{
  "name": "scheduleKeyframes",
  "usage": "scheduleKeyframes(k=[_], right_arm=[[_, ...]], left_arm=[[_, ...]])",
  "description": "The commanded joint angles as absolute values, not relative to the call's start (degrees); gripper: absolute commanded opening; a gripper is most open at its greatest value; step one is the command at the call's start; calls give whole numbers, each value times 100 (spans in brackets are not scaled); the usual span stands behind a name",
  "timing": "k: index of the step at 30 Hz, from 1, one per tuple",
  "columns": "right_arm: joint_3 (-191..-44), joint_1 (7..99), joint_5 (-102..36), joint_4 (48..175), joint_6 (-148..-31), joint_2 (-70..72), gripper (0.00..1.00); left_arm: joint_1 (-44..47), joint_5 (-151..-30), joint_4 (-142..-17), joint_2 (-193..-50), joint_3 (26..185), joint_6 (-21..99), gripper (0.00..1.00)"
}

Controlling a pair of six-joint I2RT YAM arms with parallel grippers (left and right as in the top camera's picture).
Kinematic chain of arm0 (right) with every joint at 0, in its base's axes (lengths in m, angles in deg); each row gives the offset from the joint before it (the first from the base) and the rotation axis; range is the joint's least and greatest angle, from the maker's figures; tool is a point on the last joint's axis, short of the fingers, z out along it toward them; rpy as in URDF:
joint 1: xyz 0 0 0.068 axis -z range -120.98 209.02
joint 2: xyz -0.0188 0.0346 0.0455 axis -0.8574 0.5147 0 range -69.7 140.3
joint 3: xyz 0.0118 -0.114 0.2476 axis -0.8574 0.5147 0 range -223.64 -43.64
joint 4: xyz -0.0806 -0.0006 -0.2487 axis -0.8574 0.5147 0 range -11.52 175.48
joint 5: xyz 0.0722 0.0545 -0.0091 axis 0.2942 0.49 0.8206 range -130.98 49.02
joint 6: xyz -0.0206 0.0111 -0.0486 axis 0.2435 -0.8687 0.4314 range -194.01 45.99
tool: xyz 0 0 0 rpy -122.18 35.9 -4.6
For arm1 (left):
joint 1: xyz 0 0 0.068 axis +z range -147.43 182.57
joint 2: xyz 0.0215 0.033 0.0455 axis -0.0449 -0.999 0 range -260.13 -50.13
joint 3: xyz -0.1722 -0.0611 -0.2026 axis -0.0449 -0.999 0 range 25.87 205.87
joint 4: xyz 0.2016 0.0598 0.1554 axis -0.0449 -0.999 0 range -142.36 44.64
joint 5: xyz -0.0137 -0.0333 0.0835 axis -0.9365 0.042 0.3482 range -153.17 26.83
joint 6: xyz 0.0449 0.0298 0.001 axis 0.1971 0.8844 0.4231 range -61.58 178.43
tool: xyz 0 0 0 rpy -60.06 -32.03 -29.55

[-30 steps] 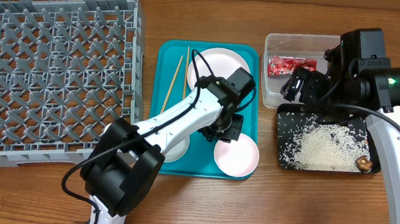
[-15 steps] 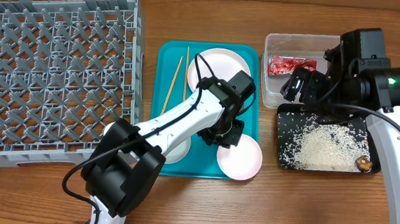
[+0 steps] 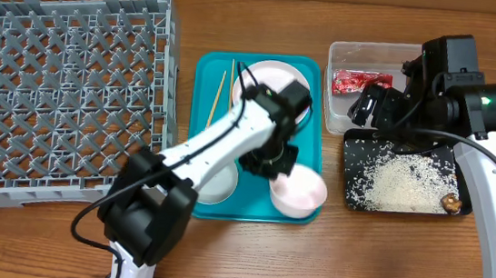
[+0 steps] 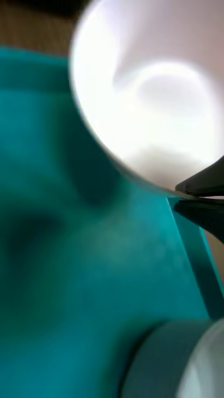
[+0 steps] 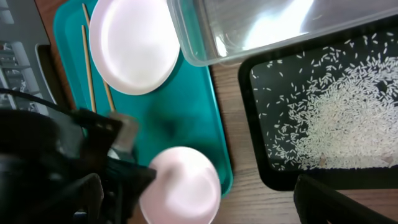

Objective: Sort waste into correct bins and load items into the dishwasher
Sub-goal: 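Carry the pink bowl to the back of the rack and release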

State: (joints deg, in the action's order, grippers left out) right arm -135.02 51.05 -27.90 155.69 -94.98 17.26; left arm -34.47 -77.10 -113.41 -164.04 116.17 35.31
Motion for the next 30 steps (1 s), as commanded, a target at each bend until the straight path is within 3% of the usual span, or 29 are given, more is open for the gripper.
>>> scheduleKeyframes(k=[1,9,11,18,25,30], right_arm=[[-13559,5116,-2854,15552,-9507,1678,100],[-13559,5116,-2854,15554,-9507,1678,100],[-13559,5116,-2854,15552,-9507,1678,100],[-13559,5116,-2854,15552,-9507,1678,100],[-13559,5116,-2854,15554,-9507,1678,100],[-13559,5116,-2854,15552,-9507,1678,100]], left_arm=[[-3012,-7690,-11752,-16159,12648,4021,4],[-2008,-5258,-12539,-15726,14296,4047,4],[-1654,-3713,-12373,-15560,14421,4014,4],[-1281,-222,-11498,-15739,14242,3898,4],[-1158,1022,-8954,-16900,14220,7393,4],[-968,1736,-7844,-17687,14220,7701,4]])
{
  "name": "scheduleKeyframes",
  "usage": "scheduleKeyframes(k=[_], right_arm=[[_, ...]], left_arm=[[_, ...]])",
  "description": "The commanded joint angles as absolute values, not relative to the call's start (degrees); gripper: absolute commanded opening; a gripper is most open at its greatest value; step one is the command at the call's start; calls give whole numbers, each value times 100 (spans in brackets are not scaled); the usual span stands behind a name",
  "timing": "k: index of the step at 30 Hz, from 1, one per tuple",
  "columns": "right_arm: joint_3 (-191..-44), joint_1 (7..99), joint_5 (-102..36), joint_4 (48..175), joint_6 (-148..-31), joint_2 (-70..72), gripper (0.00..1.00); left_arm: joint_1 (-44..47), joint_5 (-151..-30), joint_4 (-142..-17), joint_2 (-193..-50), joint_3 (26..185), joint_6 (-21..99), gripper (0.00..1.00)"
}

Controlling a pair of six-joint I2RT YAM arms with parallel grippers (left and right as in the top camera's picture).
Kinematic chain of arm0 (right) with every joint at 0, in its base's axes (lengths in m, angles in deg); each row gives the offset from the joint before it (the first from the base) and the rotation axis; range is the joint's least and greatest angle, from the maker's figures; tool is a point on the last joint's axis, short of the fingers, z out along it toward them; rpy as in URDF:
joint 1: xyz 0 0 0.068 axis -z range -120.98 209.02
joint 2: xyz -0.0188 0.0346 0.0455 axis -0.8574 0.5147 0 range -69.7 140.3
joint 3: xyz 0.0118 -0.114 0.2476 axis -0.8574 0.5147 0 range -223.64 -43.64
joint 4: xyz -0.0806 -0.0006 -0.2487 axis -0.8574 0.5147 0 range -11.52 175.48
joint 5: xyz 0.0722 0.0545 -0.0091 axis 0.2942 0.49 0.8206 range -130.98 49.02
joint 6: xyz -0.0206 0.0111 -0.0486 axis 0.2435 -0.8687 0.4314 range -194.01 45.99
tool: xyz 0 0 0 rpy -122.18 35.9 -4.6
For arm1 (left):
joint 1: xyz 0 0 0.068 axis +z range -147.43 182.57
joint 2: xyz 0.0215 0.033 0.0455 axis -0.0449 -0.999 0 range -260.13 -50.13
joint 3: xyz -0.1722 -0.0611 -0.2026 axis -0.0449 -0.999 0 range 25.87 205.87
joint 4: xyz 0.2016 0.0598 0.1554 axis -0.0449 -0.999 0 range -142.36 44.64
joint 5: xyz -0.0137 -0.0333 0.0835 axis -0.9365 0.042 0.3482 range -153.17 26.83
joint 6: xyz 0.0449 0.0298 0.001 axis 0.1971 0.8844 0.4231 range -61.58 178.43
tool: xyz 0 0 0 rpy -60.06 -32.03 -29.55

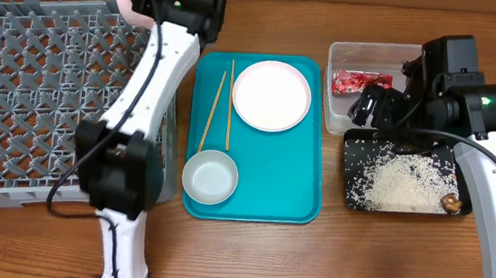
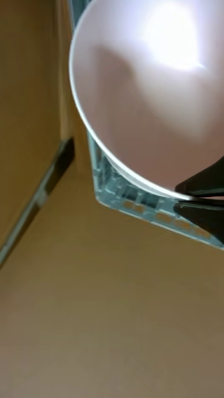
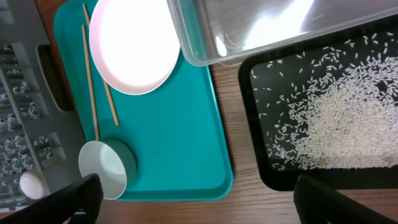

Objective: Sort waste into correct bins and load items into the dishwasher
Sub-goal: 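Carry the pink bowl to the back of the rack and release, then move the left gripper back over the pale grey-green bowl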

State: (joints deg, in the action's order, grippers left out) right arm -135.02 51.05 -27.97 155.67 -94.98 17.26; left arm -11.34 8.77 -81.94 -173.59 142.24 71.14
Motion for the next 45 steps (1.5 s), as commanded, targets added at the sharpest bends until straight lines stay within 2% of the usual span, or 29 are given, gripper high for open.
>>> scheduleKeyframes(k=[1,5,10,17,36,42,43,45], right_arm=[[-13559,5116,-2854,15552,-9507,1678,100],[-13559,5116,-2854,15552,-9507,1678,100],[-13559,5116,-2854,15552,-9507,1678,100],[-13559,5116,-2854,15552,-9507,1678,100],[-13559,5116,-2854,15552,-9507,1678,100],[-13559,5116,-2854,15552,-9507,1678,100],[-13559,5116,-2854,15552,-9507,1678,100],[-13559,5116,-2854,15552,-9507,1678,100]], left_arm=[[-929,1712,-7778,-17741,14220,7769,4],[-634,1570,-7357,-17890,14220,8036,4],[-343,845,-7330,-17899,14220,8117,4],[-297,268,-7289,-17931,14220,8180,4],[-358,279,-6913,-18390,14220,8543,4],[-551,-6,-7610,-18390,14220,8541,4],[-583,-312,-7936,-18390,14220,8512,10],[-581,-613,-8198,-18390,14220,8499,9]])
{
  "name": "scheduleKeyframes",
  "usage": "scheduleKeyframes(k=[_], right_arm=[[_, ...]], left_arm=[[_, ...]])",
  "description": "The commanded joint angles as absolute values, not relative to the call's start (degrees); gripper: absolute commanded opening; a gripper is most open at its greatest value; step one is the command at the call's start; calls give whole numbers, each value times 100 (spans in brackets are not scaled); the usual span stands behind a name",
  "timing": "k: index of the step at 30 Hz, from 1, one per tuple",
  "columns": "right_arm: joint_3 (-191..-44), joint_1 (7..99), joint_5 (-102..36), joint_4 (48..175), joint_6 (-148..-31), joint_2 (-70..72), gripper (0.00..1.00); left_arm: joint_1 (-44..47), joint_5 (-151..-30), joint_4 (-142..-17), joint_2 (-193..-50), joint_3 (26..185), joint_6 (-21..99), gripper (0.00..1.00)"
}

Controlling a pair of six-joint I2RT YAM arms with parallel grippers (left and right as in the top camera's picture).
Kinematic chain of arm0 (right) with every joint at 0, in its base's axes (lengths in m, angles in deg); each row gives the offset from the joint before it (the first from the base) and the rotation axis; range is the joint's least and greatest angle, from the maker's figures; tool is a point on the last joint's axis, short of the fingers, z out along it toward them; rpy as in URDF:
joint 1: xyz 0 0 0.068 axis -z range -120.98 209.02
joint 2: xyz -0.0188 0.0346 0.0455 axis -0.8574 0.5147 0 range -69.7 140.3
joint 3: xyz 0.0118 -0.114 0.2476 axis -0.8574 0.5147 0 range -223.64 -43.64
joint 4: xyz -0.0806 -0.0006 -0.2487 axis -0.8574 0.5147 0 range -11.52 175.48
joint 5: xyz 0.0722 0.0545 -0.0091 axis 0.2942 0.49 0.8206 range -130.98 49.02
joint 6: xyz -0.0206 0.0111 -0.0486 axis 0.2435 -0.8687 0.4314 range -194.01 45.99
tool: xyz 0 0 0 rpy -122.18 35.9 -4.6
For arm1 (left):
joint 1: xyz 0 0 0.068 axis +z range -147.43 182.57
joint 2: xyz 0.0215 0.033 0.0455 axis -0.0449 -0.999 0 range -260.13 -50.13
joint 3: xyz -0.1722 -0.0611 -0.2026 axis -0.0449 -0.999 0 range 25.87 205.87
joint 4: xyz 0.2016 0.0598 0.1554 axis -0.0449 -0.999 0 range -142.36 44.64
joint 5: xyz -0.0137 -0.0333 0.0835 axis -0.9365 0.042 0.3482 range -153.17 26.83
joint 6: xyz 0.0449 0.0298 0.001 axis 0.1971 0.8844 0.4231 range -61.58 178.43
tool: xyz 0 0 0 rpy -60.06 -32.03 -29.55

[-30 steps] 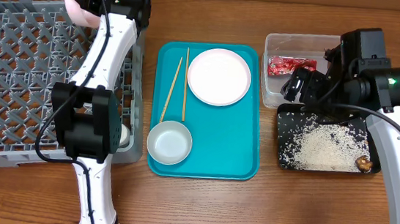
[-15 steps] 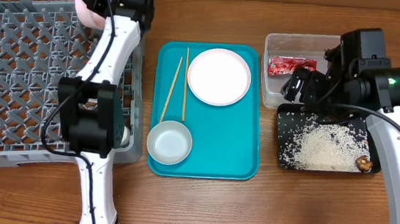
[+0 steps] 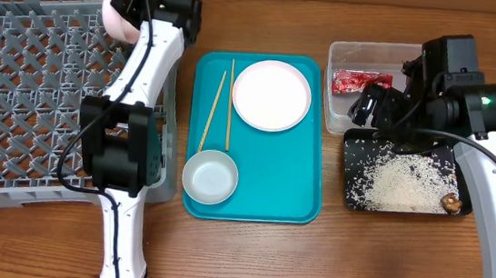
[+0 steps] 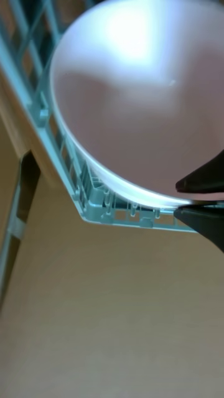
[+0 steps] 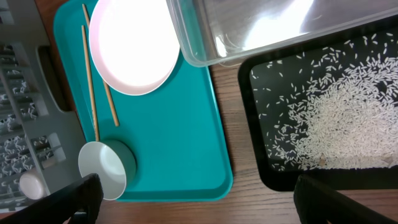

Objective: Sort waste into correct bins and load items into the dishwasher
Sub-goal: 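Move the left gripper back over the pale grey-green bowl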

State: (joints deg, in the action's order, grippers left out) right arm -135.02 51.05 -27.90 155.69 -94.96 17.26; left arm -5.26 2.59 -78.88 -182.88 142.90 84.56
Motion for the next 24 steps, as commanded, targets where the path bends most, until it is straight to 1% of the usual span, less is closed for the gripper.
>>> scheduleKeyframes(k=[1,2,4,5,6,7,8,13,18,20,21,22,23,24], right_arm=[[-13559,5116,-2854,15552,-9507,1678,100],[-13559,5116,-2854,15552,-9507,1678,100],[-13559,5116,-2852,15552,-9507,1678,100],[-13559,5116,-2854,15552,-9507,1678,100],[-13559,5116,-2854,15552,-9507,1678,100],[-13559,5116,-2854,15552,-9507,1678,100],[-13559,5116,-2854,15552,-9507,1678,100],[-13559,5116,-2854,15552,-9507,1678,100],[-13559,5116,-2854,15552,-9507,1678,100],[-13559,5116,-2854,15552,-9507,1678,100],[-13559,5116,-2854,15552,-9507,1678,100],[-13559,5116,-2854,15552,-9507,1678,100],[-13559,5116,-2854,15552,-9507,1678,100],[-13559,5116,-2854,15552,-9507,1678,100]], left_arm=[[-581,-650,-8196,-18390,14220,8495,10],[-581,-644,-8198,-18390,14220,8499,15],[-596,-646,-8196,-18390,14220,8497,38],[-607,-646,-8194,-18390,14220,8482,47],[-636,-633,-8148,-18388,14222,8353,62],[-645,-609,-8130,-18384,14224,8289,66],[-660,-583,-8108,-18379,14248,8209,73],[-857,-430,-8187,-18246,14594,7889,76],[-1176,-618,-8563,-17888,15153,7592,82],[-1335,-1236,-8991,-17743,15499,7236,88],[-1447,-1898,-9374,-17643,15678,6788,89],[-1519,-2484,-9678,-17582,15783,6442,88],[-1608,-3710,-10117,-17485,15875,5872,85],[-1661,-4847,-10384,-17437,15877,5529,68]])
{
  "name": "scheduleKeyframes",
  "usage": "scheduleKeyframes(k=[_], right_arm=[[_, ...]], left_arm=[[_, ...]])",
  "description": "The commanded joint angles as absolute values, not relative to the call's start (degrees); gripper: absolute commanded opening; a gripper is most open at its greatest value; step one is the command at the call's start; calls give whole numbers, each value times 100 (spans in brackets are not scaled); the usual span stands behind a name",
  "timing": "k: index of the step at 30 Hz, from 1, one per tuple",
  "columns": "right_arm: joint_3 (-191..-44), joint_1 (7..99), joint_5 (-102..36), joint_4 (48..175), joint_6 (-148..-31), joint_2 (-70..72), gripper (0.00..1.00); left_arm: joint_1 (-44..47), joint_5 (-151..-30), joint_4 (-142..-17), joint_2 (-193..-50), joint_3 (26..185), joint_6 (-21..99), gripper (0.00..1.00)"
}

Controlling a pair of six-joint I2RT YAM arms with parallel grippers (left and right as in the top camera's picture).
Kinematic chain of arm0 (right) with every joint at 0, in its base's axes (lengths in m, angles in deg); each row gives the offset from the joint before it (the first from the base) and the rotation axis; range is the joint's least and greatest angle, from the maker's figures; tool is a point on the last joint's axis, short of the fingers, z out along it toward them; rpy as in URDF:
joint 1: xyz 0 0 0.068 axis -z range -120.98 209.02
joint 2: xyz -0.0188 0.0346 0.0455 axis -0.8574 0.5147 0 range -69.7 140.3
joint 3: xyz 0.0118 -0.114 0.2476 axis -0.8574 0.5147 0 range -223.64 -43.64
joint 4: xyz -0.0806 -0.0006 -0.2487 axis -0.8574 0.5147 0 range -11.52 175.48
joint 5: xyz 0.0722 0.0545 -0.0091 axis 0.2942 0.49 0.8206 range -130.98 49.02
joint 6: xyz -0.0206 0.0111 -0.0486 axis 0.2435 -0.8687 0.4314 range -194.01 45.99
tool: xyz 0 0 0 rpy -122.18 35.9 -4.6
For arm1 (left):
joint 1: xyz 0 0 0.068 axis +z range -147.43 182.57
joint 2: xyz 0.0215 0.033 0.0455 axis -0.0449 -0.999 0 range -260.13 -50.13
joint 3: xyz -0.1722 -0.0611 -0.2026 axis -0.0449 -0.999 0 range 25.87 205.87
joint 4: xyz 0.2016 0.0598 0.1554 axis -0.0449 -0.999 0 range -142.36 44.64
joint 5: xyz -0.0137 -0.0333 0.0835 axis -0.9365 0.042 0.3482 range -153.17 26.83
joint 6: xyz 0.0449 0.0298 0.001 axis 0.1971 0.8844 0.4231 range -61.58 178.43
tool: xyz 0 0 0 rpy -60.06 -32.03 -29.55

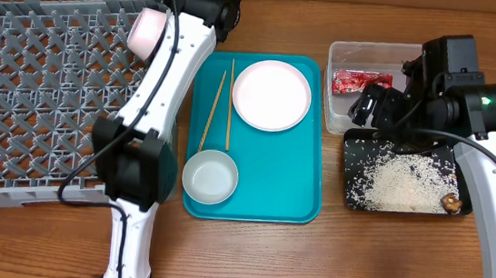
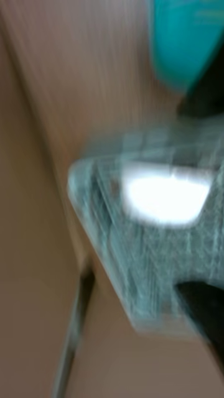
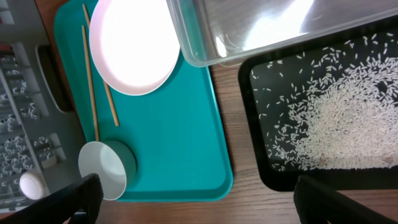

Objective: Sort waste into correct bins and load items into the dishwasher
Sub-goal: 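Move the left gripper back over the pale grey-green bowl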

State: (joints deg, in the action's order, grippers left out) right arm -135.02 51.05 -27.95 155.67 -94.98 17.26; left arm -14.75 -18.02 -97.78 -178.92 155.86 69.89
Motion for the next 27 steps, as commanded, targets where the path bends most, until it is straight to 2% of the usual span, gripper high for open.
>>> scheduleKeyframes(k=[1,3,6,8,12,15,19,23,27], right_arm=[[-13559,5116,-2854,15552,-9507,1678,100],[-13559,5116,-2852,15552,-9507,1678,100],[-13559,5116,-2854,15552,-9505,1678,100],[-13559,5116,-2854,15552,-9507,1678,100],[-13559,5116,-2854,15552,-9507,1678,100],[-13559,5116,-2854,15552,-9507,1678,100],[-13559,5116,-2854,15552,-9507,1678,100],[-13559,5116,-2852,15552,-9507,1678,100],[-13559,5116,-2854,15552,-9507,1678,100]], left_arm=[[-1674,-6110,-10607,-17457,15872,5297,57],[-1674,-7137,-10825,-17558,15833,4952,57],[-1696,-7205,-10989,-17671,15505,4005,52],[-1711,-7183,-10989,-17708,15160,3647,38],[-1711,-7231,-11719,-17673,15027,3675,42],[-1713,-7109,-12406,-17453,15033,3992,40],[-1967,-6281,-13839,-16624,15020,4040,33],[-2264,-5977,-14137,-15990,14677,3837,34],[-2336,-5918,-13651,-15252,13420,3660,39]])
